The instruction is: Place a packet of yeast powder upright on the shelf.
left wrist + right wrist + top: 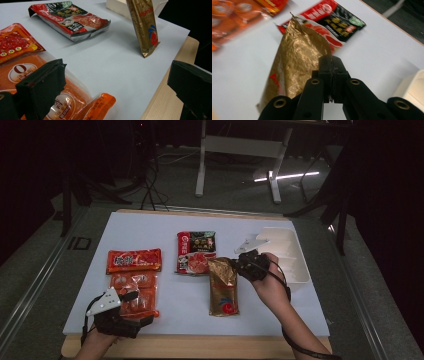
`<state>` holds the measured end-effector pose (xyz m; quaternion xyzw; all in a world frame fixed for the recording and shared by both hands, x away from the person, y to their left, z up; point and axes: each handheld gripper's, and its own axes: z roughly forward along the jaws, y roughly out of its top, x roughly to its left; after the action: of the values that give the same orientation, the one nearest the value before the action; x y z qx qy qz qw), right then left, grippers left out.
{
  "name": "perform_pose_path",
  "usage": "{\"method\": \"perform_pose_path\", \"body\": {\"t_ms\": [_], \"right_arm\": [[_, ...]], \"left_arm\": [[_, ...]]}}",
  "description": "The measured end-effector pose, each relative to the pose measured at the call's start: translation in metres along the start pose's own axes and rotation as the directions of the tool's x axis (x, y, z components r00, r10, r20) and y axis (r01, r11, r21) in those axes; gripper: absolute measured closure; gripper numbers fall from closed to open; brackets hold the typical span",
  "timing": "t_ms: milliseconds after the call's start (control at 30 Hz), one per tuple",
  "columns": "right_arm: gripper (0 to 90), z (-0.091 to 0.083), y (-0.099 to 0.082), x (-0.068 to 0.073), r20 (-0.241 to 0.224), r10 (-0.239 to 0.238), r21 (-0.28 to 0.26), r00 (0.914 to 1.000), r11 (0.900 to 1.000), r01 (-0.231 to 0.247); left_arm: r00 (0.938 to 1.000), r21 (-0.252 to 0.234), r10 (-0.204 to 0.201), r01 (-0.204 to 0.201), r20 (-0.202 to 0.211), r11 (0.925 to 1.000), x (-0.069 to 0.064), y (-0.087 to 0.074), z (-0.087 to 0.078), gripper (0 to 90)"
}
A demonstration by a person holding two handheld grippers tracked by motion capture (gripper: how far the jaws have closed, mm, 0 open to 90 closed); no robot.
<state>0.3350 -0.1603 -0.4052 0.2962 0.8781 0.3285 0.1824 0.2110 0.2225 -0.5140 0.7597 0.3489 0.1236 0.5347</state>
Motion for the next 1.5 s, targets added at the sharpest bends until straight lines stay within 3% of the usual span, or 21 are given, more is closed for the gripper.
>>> {"method": "perform_pose_path", "body": {"t_ms": [333,500,667,900,1233,1500], "right_arm": [[88.9,-0.029,0.000,0.016,-0.072,-0.016,-0.076,0.9973,0.9971,0.010],[89.0,-0.046,0.006,0.025,-0.093,-0.057,-0.108,0.9940,0.9930,0.047],[89.0,-0.056,0.013,0.024,-0.077,-0.082,-0.122,0.9936,0.9898,0.072],[89.0,-0.071,0.026,0.002,-0.040,-0.074,-0.159,0.9964,0.9850,0.067],[89.0,-0.076,0.036,-0.048,0.036,-0.009,-0.193,0.9993,0.9811,0.015],[88.9,-0.084,0.046,-0.083,0.123,0.021,-0.209,0.9921,0.9780,0.006]], "left_arm": [[1.0000,-0.003,0.002,-0.002,-0.002,1.0000,0.000,0.000,0.001,1.6],[1.0000,-0.005,0.002,-0.002,-0.002,1.0000,0.000,0.000,0.001,1.6],[1.0000,-0.002,0.002,-0.002,-0.004,1.0000,0.000,0.000,0.001,1.6],[1.0000,-0.008,-0.005,0.005,-0.008,1.0000,0.000,0.000,0.000,1.6],[0.9998,-0.007,-0.011,0.011,-0.015,0.9999,0.001,-0.001,0.000,1.6],[0.9995,-0.010,-0.019,0.018,-0.026,0.9998,0.000,-0.003,-0.004,1.6]]}}
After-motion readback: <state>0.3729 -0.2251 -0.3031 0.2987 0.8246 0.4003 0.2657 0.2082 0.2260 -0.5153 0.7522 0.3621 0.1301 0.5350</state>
